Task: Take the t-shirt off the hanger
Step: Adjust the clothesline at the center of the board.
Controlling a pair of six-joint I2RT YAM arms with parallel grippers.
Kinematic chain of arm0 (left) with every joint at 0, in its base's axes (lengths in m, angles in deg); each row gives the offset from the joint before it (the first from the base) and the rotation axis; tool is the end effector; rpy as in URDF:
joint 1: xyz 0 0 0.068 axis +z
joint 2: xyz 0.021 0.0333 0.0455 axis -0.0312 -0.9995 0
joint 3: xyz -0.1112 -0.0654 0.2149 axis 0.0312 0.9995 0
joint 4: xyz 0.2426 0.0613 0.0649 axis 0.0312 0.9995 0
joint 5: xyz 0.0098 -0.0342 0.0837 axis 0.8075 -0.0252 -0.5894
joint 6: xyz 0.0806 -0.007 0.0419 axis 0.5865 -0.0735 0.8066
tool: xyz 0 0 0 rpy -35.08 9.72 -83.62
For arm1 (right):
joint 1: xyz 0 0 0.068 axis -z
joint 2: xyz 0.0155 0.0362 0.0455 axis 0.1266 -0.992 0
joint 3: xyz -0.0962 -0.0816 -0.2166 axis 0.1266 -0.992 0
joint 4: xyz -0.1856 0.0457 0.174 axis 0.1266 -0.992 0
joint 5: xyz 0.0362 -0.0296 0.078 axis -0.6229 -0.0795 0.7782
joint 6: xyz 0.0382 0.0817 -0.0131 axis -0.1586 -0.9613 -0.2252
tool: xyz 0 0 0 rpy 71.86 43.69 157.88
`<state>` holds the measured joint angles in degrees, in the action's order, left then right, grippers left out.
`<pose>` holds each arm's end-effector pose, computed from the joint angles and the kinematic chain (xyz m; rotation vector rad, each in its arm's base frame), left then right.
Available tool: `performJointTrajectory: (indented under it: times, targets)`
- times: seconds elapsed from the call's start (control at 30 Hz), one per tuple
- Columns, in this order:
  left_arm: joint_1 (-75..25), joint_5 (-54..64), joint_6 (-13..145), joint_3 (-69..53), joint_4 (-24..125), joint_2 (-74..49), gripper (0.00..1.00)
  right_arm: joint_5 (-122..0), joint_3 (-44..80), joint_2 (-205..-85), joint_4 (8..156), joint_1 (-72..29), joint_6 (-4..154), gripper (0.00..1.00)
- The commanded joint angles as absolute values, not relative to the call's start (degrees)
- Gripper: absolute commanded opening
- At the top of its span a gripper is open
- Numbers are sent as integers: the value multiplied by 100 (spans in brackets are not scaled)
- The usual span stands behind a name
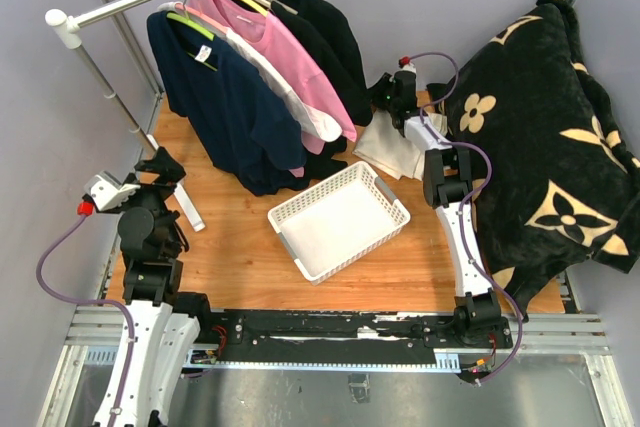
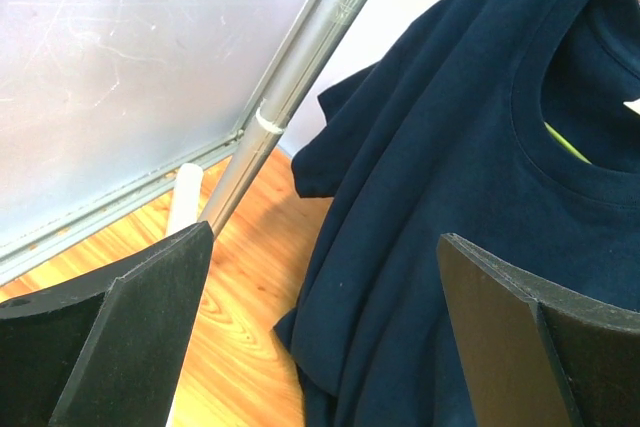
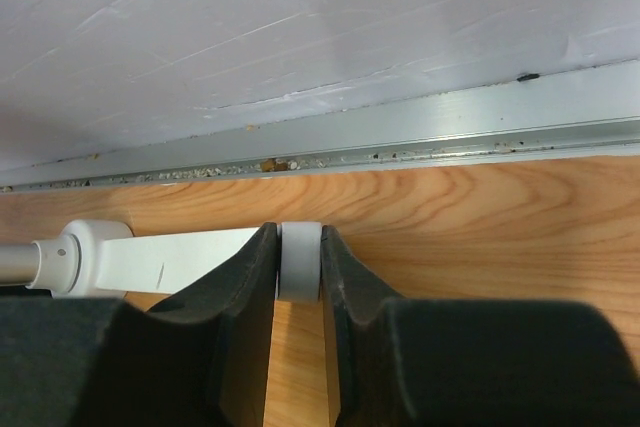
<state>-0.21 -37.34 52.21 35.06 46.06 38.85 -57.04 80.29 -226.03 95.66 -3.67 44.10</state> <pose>0.1760 0.0398 0.3216 -0.7524 1.1847 0.0092 0.6306 0.1392 0.1145 0.2702 1.8117 0.7921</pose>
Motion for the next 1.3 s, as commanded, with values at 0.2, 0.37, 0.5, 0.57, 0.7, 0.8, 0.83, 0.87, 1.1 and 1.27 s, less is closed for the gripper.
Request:
performJointTrajectory:
  times: [0.2,0.37,0.5,0.57,0.7,0.8,0.83,0.87,1.1,1.27]
  targets:
    - [12,-3920,5404,3376,4287,3816,100,-6153,7492,-22446,9658,-254,4183,6]
    - [12,-3980,5484,3369,4193,3797,100,-6073,7260,-22399,9826,-112,4106,3]
    - [12,-3956,5488,3340,4121,3722,100,-6040,7031,-22309,10006,-24,4110,1]
    - [12,-3930,5479,3318,4116,3675,100,-6038,6976,-22273,10040,17,4122,1]
    - [12,-3928,5510,3314,4036,3596,100,-5999,6925,-22229,10094,99,4123,1]
    - [12,-3938,5550,3282,3943,3534,100,-5979,6873,-22194,10147,158,4115,1]
    - [12,-3937,5564,3279,3904,3511,100,-5969,6869,-22187,10157,175,4122,1]
    - [12,-3944,5584,3272,3847,3472,100,-5966,6867,-22183,10171,188,4119,1]
    - [12,-4078,5699,3199,3503,3157,100,-5874,6857,-22176,10228,233,4106,1]
    - [12,-4117,5755,3112,3371,2975,100,-5862,6729,-22111,10308,285,4073,1]
